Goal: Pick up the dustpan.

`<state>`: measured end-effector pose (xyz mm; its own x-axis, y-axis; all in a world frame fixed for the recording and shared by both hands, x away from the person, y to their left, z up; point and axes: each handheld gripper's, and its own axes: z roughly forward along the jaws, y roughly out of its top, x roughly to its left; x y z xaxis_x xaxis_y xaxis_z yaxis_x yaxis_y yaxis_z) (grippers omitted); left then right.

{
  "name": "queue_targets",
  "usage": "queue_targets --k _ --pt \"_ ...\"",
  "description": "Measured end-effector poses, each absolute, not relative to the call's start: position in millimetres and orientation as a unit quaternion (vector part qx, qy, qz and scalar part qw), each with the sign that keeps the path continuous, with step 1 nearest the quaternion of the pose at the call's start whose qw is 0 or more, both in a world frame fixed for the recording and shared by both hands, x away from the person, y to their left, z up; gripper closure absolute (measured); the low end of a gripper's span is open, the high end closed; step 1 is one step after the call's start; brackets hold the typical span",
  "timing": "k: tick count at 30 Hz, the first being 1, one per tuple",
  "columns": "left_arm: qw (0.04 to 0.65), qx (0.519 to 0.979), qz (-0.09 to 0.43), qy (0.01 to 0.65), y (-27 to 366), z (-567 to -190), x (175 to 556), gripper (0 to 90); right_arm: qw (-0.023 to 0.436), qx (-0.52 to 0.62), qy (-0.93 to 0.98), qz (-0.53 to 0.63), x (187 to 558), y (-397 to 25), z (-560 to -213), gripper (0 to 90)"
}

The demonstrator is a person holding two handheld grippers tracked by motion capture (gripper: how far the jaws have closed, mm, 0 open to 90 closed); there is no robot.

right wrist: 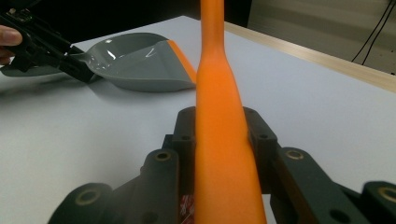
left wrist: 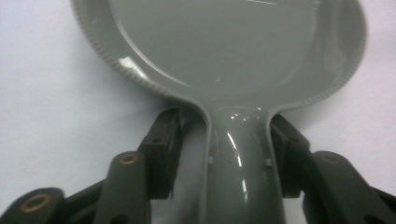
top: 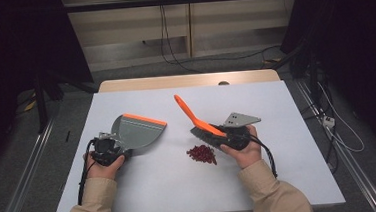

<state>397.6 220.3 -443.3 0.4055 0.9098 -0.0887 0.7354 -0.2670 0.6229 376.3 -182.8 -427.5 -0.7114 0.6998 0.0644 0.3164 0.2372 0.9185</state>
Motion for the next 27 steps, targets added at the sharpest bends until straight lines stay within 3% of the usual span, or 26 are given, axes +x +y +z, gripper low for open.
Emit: queue_targets --k 2,11,27 --pt "0.298 0.789 0.146 0.517 221 -443 398 62.1 0.187 0.332 0.765 0.519 376 -182 -427 71.2" --pt "0.311 0.799 0.134 0.497 232 -433 394 63.3 0.188 0.332 0.763 0.522 375 -183 -426 71.2" --pt "0.345 0.858 0.080 0.372 230 -414 365 63.2 0.195 0.350 0.754 0.520 376 -190 -426 71.2"
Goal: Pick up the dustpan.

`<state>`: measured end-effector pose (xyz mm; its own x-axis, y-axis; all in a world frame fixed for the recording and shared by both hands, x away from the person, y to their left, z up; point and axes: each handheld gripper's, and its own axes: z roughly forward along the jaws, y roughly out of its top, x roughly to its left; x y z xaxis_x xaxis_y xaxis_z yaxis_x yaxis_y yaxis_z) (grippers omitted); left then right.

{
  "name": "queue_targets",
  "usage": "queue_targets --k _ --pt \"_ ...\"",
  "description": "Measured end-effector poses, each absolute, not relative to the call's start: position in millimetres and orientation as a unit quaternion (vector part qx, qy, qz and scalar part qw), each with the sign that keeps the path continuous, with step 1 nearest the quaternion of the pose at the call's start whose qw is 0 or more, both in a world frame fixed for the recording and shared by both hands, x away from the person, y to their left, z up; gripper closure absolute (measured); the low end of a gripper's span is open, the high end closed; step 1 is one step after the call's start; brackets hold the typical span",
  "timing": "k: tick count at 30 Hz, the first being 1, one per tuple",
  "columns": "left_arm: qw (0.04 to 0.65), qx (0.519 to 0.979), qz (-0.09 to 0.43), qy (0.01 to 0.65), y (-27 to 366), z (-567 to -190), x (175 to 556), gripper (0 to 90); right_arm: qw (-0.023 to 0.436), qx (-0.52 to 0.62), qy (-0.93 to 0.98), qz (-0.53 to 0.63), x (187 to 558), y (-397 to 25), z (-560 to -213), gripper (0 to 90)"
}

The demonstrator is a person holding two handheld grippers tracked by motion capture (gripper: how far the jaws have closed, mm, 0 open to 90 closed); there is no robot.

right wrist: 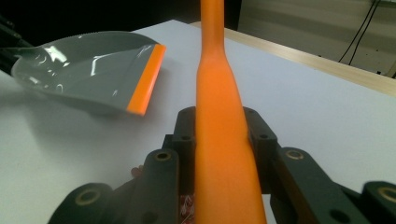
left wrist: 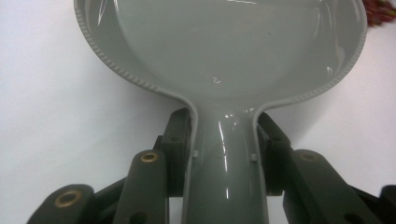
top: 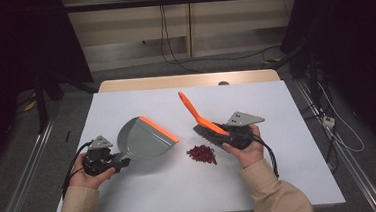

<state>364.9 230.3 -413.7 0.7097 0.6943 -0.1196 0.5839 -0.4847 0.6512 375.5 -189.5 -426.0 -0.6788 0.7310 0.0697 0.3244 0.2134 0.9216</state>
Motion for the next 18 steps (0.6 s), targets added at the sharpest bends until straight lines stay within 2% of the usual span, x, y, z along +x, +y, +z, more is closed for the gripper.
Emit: queue_targets --k 7,18 --pt "0.342 0.882 0.061 0.319 222 -414 358 63.2 0.199 0.357 0.750 0.519 376 -192 -427 71.2" --pt "0.338 0.893 0.031 0.296 221 -418 348 63.1 0.202 0.366 0.746 0.519 376 -194 -429 71.3"
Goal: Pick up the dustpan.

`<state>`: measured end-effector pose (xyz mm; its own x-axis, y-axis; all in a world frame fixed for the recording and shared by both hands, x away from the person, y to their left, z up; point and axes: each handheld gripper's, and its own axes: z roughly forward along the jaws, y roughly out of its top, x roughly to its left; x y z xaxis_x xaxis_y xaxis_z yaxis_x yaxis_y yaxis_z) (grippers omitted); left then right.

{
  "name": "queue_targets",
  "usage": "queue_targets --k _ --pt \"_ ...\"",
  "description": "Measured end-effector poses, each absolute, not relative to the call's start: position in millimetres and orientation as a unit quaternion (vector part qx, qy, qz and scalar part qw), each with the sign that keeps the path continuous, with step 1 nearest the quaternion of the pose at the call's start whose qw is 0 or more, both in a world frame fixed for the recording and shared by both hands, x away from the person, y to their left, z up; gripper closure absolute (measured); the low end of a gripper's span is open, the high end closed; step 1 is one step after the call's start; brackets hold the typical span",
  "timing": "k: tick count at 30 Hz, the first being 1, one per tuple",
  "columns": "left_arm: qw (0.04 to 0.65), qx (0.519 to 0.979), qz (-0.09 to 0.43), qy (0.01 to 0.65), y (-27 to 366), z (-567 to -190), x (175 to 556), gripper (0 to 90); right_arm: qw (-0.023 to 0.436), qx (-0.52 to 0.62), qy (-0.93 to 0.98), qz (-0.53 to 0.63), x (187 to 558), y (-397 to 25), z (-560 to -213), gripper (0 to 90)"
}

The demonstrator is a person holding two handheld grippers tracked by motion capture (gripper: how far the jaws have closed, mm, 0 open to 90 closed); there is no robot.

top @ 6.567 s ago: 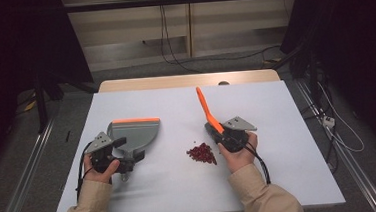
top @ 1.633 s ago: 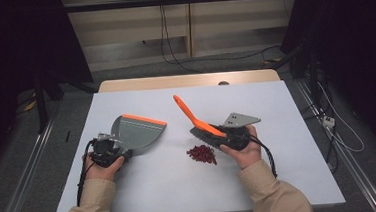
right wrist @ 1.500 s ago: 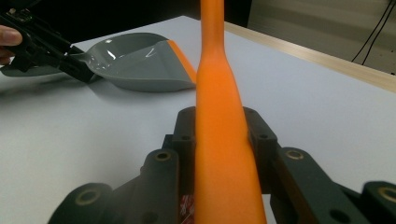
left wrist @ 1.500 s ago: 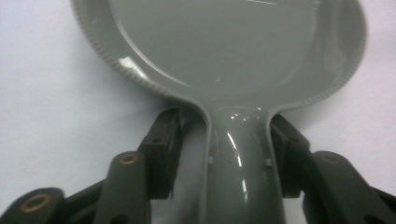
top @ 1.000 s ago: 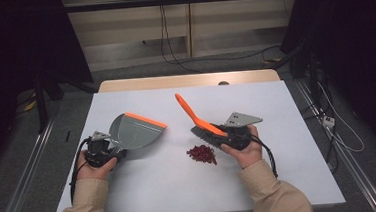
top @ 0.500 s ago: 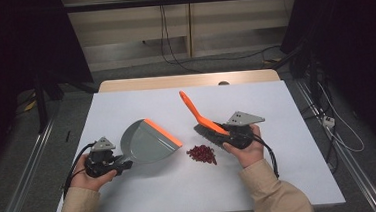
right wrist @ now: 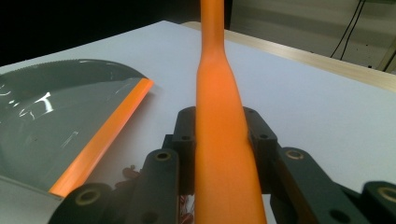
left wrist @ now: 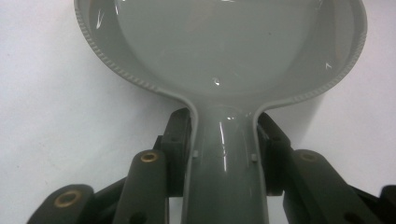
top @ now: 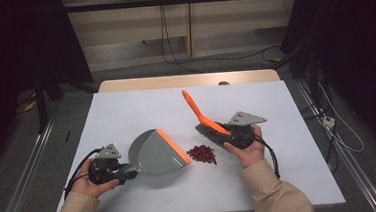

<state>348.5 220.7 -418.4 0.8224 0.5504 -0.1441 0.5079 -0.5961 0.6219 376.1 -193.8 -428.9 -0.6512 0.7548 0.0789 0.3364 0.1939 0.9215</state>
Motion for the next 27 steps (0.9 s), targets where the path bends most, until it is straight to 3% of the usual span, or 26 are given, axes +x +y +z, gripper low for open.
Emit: queue_targets --k 27 --pt "0.324 0.915 0.009 0.240 200 -425 336 63.0 0.209 0.377 0.752 0.499 376 -190 -439 71.2"
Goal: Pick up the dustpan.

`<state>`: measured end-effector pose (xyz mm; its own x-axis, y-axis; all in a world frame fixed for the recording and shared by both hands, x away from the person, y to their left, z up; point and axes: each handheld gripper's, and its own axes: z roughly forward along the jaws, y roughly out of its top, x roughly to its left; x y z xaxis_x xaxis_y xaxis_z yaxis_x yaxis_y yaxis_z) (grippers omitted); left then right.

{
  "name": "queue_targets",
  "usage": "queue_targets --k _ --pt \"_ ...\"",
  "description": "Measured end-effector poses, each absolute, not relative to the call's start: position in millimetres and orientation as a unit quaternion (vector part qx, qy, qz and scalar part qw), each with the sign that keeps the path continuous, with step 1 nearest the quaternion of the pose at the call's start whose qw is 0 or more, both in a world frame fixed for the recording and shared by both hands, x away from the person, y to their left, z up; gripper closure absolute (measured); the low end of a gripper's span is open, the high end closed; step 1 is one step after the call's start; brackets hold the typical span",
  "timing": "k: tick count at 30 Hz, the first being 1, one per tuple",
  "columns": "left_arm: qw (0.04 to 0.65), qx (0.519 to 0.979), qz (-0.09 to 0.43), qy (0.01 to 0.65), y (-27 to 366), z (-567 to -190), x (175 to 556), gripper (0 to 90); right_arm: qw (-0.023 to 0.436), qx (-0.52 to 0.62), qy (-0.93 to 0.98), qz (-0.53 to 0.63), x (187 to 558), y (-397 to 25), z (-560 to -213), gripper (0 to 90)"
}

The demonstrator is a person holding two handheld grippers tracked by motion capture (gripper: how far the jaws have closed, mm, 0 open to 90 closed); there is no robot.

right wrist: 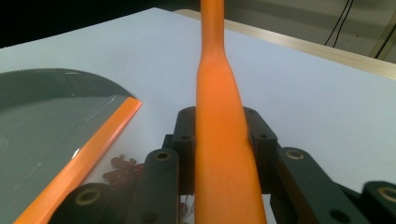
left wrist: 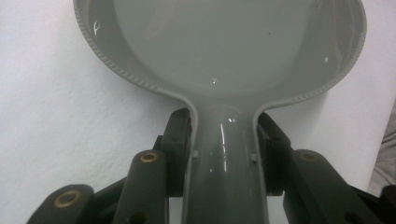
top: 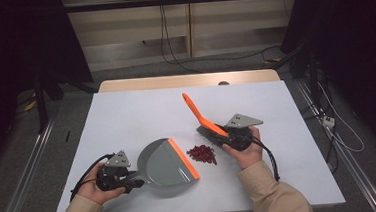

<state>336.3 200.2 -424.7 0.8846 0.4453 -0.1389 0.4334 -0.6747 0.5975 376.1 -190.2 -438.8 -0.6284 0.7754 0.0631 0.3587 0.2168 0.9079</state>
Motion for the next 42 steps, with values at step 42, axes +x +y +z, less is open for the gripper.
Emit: queue_targets --k 42 --pt "0.323 0.921 -0.018 0.219 183 -433 334 62.8 0.231 0.402 0.785 0.411 359 -172 -436 71.4"
